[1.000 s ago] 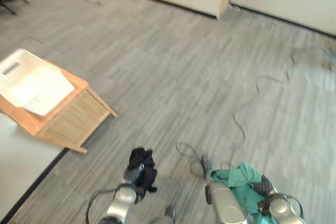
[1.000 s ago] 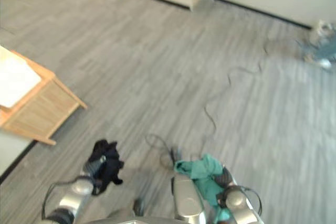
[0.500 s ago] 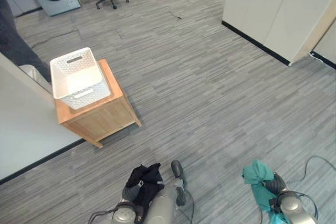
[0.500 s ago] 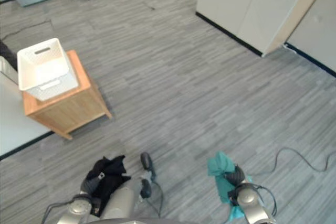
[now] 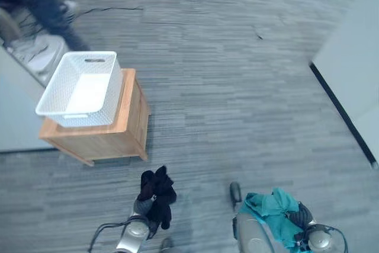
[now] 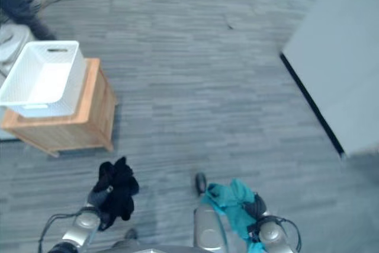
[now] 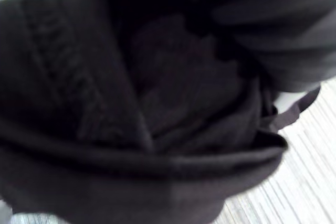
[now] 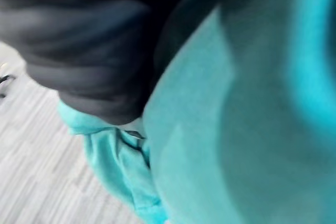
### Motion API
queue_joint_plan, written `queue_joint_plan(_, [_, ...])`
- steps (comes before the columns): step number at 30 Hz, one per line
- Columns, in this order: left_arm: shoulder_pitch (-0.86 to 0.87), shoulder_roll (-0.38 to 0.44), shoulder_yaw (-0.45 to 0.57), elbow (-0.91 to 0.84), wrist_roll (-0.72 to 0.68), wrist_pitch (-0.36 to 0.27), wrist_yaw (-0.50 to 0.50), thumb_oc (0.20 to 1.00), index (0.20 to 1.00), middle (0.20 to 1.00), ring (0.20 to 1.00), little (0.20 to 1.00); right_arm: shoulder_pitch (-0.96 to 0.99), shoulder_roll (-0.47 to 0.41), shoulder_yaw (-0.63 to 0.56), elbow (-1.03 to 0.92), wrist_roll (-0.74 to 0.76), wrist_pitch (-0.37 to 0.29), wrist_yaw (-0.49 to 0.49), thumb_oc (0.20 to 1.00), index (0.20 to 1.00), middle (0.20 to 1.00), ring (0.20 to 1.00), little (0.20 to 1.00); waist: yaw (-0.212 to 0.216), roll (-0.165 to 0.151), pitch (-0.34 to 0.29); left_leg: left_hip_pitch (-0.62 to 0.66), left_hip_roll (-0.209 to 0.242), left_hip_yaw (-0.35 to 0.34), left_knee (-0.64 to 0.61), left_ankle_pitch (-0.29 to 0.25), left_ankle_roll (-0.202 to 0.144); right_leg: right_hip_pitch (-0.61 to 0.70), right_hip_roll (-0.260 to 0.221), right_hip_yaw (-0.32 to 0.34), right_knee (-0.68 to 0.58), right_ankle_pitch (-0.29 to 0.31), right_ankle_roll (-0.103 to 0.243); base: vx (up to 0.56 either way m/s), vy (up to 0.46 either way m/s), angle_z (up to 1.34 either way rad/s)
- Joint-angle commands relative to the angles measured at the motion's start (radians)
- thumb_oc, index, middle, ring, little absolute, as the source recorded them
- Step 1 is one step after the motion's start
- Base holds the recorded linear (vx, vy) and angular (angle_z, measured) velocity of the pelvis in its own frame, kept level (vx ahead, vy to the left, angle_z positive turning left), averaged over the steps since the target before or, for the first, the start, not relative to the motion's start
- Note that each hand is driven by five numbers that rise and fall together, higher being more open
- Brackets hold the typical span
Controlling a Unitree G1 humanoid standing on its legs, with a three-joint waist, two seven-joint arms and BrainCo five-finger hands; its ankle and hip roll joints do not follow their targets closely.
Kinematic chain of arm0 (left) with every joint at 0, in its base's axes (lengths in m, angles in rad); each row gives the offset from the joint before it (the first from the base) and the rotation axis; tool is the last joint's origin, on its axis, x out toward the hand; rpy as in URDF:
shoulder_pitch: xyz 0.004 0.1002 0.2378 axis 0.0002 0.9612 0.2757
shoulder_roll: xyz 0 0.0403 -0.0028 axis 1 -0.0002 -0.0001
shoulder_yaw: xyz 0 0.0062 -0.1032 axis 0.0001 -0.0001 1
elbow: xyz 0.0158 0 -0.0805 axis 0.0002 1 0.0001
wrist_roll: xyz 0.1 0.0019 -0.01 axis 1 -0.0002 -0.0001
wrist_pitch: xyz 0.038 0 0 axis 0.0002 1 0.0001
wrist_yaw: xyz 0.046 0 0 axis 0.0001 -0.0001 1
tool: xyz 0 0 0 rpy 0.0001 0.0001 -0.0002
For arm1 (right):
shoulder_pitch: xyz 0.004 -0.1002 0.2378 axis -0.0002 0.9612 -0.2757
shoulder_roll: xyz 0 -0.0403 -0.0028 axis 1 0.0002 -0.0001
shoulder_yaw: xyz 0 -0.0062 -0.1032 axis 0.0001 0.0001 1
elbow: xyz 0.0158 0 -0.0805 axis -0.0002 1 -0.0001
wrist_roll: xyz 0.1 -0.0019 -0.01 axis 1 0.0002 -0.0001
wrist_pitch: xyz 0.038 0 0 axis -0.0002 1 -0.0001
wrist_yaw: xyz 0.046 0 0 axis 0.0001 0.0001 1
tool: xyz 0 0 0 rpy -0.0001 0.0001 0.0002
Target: Tidy up the quilt and then pick up the clothes from the bed and put them into the laundry hamper.
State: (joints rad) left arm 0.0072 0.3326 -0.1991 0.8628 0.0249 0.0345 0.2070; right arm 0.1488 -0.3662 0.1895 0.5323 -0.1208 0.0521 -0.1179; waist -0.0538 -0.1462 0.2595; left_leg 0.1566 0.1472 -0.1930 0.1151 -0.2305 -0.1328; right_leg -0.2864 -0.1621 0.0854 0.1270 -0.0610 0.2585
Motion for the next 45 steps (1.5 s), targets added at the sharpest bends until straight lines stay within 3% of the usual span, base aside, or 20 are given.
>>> queue_joint_plan(1, [0.028, -0.051, 0.043, -0.064, 0.022, -0.039, 0.016, 0.200, 0.200, 0.200, 0.200, 0.200, -0.006, -0.115, -0.030, -0.110, -0.049, -0.055, 0.012, 0.200, 0.200, 0.200, 0.200, 0.200, -0.056, 0.090, -0.009, 0.084, -0.109, 0.095, 0.158, 0.083, 0.058, 0.074, 0.052, -0.034, -0.031, 0.142, -0.077, 0.46, -0.349, 0.32])
queue_joint_plan(3, [0.033, -0.054, 0.041, -0.101, -0.001, -0.039, 0.016, 0.200, 0.200, 0.200, 0.200, 0.200, -0.017, -0.137, -0.038, -0.139, -0.025, -0.070, -0.005, 0.200, 0.200, 0.200, 0.200, 0.200, -0.032, 0.075, 0.014, -0.099, -0.077, 0.160, 0.482, 0.171, 0.057, 0.162, 0.042, -0.081, -0.048, 0.106, -0.128, 0.44, -0.457, 0.89])
queue_joint_plan(6, [0.032, -0.049, 0.037, -0.125, 0.002, -0.037, 0.025, 0.200, 0.200, 0.200, 0.200, 0.200, -0.024, -0.153, -0.051, -0.149, -0.023, -0.063, -0.014, 0.200, 0.200, 0.200, 0.200, 0.200, -0.012, 0.058, 0.029, -0.217, -0.038, 0.277, 0.543, 0.166, 0.064, 0.244, 0.024, -0.136, -0.093, 0.076, -0.143, 0.29, -0.219, 1.37])
queue_joint_plan(7, [0.033, -0.047, 0.037, -0.141, -0.006, -0.037, 0.023, 0.200, 0.200, 0.200, 0.200, 0.200, -0.030, -0.161, -0.061, -0.147, -0.023, -0.060, -0.017, 0.200, 0.200, 0.200, 0.200, 0.200, 0.013, 0.060, 0.032, -0.280, -0.039, 0.356, 0.447, 0.140, 0.069, 0.311, 0.018, -0.178, -0.123, 0.045, -0.141, 0.37, -0.063, 0.29])
queue_joint_plan(10, [0.042, -0.051, 0.034, -0.134, -0.002, -0.038, 0.020, 0.200, 0.200, 0.200, 0.200, 0.200, -0.028, -0.172, -0.069, -0.151, -0.034, -0.061, -0.014, 0.200, 0.200, 0.200, 0.200, 0.200, 0.029, 0.065, 0.018, -0.316, -0.059, 0.414, 0.266, 0.137, 0.080, 0.366, 0.011, -0.221, -0.137, 0.001, -0.129, 0.40, -0.017, 0.75])
queue_joint_plan(12, [0.047, -0.049, 0.037, -0.139, 0.003, -0.035, 0.019, 0.200, 0.200, 0.200, 0.200, 0.200, -0.028, -0.173, -0.080, -0.148, -0.036, -0.060, -0.016, 0.200, 0.200, 0.200, 0.200, 0.200, 0.044, 0.087, 0.003, -0.340, -0.033, 0.490, 0.105, 0.194, 0.072, 0.413, 0.021, -0.263, -0.140, -0.034, -0.121, 0.47, 0.033, 0.61])
queue_joint_plan(13, [0.051, -0.052, 0.043, -0.137, 0.010, -0.031, 0.017, 0.200, 0.200, 0.200, 0.200, 0.200, -0.033, -0.170, -0.086, -0.142, -0.041, -0.060, -0.023, 0.200, 0.200, 0.200, 0.200, 0.200, 0.058, 0.096, -0.010, -0.374, 0.015, 0.605, 0.020, 0.271, 0.061, 0.479, 0.025, -0.321, -0.132, -0.075, -0.109, 0.47, 0.026, 0.90])
queue_joint_plan(17, [0.072, -0.045, 0.054, -0.122, 0.001, -0.020, 0.012, 0.200, 0.200, 0.200, 0.200, 0.200, -0.039, -0.142, -0.070, -0.126, -0.061, -0.055, -0.018, 0.200, 0.200, 0.200, 0.200, 0.200, 0.069, 0.080, -0.030, -0.320, -0.021, 0.585, -0.015, 0.260, 0.091, 0.489, -0.007, -0.343, 0.026, -0.068, -0.078, 0.53, 0.118, 0.88])
queue_joint_plan(21, [0.071, -0.018, 0.043, -0.129, 0.024, -0.004, -0.001, 0.200, 0.200, 0.200, 0.200, 0.200, -0.037, -0.096, -0.056, -0.134, -0.081, -0.043, -0.011, 0.200, 0.200, 0.200, 0.200, 0.200, 0.035, 0.080, -0.016, -0.172, -0.098, 0.555, -0.104, 0.205, 0.162, 0.358, -0.070, -0.279, 0.424, 0.179, -0.022, 0.42, 0.113, 0.25])
queue_joint_plan(23, [0.051, -0.001, 0.035, -0.132, 0.030, -0.002, 0.008, 0.200, 0.200, 0.200, 0.200, 0.200, -0.038, -0.090, -0.056, -0.143, -0.082, -0.043, -0.018, 0.200, 0.200, 0.200, 0.200, 0.200, 0.002, 0.110, 0.003, -0.103, -0.082, 0.506, -0.160, 0.202, 0.161, 0.229, -0.037, -0.224, 0.557, 0.154, -0.042, 0.52, -0.019, 1.18])
queue_joint_plan(26, [0.025, 0.022, 0.023, -0.143, 0.033, -0.013, 0.015, 0.200, 0.200, 0.200, 0.200, 0.200, -0.039, -0.101, -0.055, -0.156, -0.070, -0.051, -0.020, 0.200, 0.200, 0.200, 0.200, 0.200, -0.044, 0.108, 0.018, -0.035, -0.085, 0.429, -0.179, 0.178, 0.128, 0.141, -0.020, -0.217, 0.387, 0.089, -0.065, 0.54, -0.199, 1.43])
queue_joint_plan(27, [0.008, 0.032, 0.016, -0.140, 0.041, -0.022, 0.019, 0.200, 0.200, 0.200, 0.200, 0.200, -0.047, -0.109, -0.058, -0.161, -0.062, -0.056, -0.026, 0.200, 0.200, 0.200, 0.200, 0.200, -0.065, 0.085, 0.013, -0.005, -0.096, 0.386, -0.182, 0.148, 0.100, 0.106, -0.017, -0.189, 0.136, 0.066, -0.062, 0.35, -0.186, 1.14])
queue_joint_plan(28, [0.008, 0.032, 0.016, -0.140, 0.041, -0.022, 0.019, 0.200, 0.200, 0.200, 0.200, 0.200, -0.048, -0.109, -0.057, -0.160, -0.062, -0.056, -0.026, 0.200, 0.200, 0.200, 0.200, 0.200, -0.071, 0.090, 0.014, -0.002, -0.091, 0.380, -0.182, 0.143, 0.099, 0.121, -0.013, -0.198, 0.119, 0.069, -0.061, 0.71, -0.390, 1.08])
queue_joint_plan(29, [-0.014, 0.034, 0.016, -0.119, 0.057, -0.028, 0.021, 0.200, 0.200, 0.200, 0.200, 0.200, -0.054, -0.116, -0.059, -0.153, -0.055, -0.057, -0.028, 0.200, 0.200, 0.200, 0.200, 0.200, -0.104, 0.081, 0.011, 0.038, -0.082, 0.322, -0.197, 0.116, 0.070, 0.091, 0.007, -0.102, -0.070, 0.103, -0.037, 0.55, -0.314, 0.86])
queue_joint_plan(32, [-0.032, 0.039, 0.021, -0.087, 0.076, -0.030, 0.025, 0.200, 0.200, 0.200, 0.200, 0.200, -0.061, -0.126, -0.055, -0.157, -0.059, -0.058, -0.028, 0.200, 0.200, 0.200, 0.200, 0.200, -0.123, 0.090, 0.008, 0.079, -0.050, 0.279, -0.200, 0.083, 0.052, 0.064, 0.016, -0.060, -0.138, 0.142, -0.019, 0.50, -0.266, 1.39])
queue_joint_plan(33, [-0.009, 0.044, 0.021, -0.094, 0.083, -0.038, 0.015, 0.200, 0.200, 0.200, 0.200, 0.200, -0.051, -0.130, -0.055, -0.188, -0.059, -0.072, -0.022, 0.200, 0.200, 0.200, 0.200, 0.200, -0.122, 0.082, -0.004, 0.102, -0.053, 0.251, -0.157, 0.039, 0.049, 0.079, 0.010, -0.056, -0.113, 0.138, -0.033, 0.40, -0.256, 0.93])
queue_joint_plan(35, [0.002, 0.038, 0.024, -0.089, 0.079, -0.037, 0.022, 0.200, 0.200, 0.200, 0.200, 0.200, -0.074, -0.149, -0.044, -0.199, -0.054, -0.079, -0.021, 0.200, 0.200, 0.200, 0.200, 0.200, -0.123, 0.093, -0.005, 0.064, -0.049, 0.227, 0.004, 0.065, 0.033, 0.107, 0.031, -0.046, -0.088, 0.137, -0.056, 0.41, -0.341, 0.71])
queue_joint_plan(38, [0.001, 0.024, 0.023, -0.111, 0.062, -0.036, 0.025, 0.200, 0.200, 0.200, 0.200, 0.200, -0.104, -0.179, -0.046, -0.210, -0.055, -0.079, -0.032, 0.200, 0.200, 0.200, 0.200, 0.200, -0.105, 0.084, 0.027, -0.108, -0.030, 0.244, 0.316, 0.153, 0.005, 0.185, 0.011, -0.093, -0.109, 0.125, -0.100, 0.11, -0.221, 0.70])
queue_joint_plan(40, [0.000, 0.017, 0.018, -0.132, 0.053, -0.035, 0.030, 0.200, 0.200, 0.200, 0.200, 0.200, -0.120, -0.189, -0.056, -0.212, -0.051, -0.072, -0.050, 0.200, 0.200, 0.200, 0.200, 0.200, -0.088, 0.069, 0.041, -0.204, 0.006, 0.336, 0.429, 0.182, 0.017, 0.261, 0.005, -0.132, -0.147, 0.103, -0.128, 0.17, -0.267, 0.41])
queue_joint_plan(45, [0.014, 0.009, 0.012, -0.150, 0.070, -0.032, 0.007, 0.200, 0.200, 0.200, 0.200, 0.200, -0.144, -0.239, -0.070, -0.286, -0.100, -0.070, -0.044, 0.200, 0.200, 0.200, 0.200, 0.200, -0.072, 0.101, 0.022, -0.217, -0.009, 0.445, 0.144, 0.169, 0.032, 0.325, 0.026, -0.167, -0.165, 0.057, -0.123, 0.24, -0.020, 0.15])
